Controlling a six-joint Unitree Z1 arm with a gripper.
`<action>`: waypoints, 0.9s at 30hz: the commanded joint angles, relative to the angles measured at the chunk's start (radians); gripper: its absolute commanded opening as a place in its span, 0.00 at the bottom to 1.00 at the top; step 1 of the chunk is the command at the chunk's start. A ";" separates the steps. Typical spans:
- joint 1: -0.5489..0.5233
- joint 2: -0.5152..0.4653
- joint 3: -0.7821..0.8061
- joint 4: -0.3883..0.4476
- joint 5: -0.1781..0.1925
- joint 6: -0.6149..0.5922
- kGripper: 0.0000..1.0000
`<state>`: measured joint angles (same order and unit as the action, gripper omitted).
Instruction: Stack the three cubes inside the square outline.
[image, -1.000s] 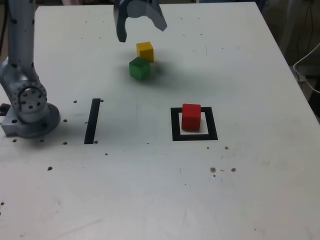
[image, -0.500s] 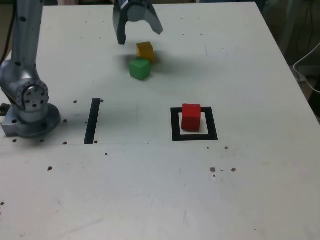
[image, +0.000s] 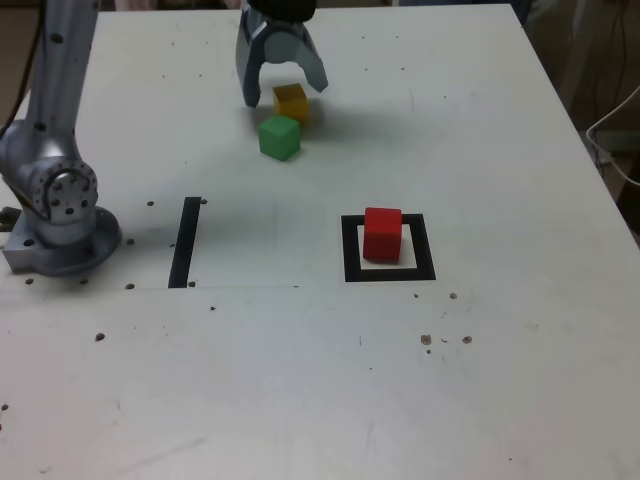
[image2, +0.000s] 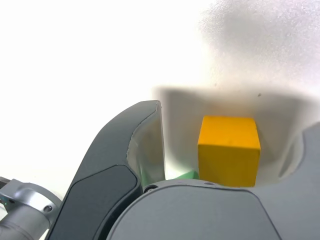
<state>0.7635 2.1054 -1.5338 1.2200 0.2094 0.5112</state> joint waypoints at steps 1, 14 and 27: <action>-0.003 0.015 -0.010 0.000 -0.001 0.001 0.80; -0.014 0.034 -0.014 -0.018 -0.037 0.012 0.57; -0.021 0.036 -0.010 -0.040 -0.041 0.015 0.44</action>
<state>0.7452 2.1376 -1.5471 1.1820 0.1710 0.5248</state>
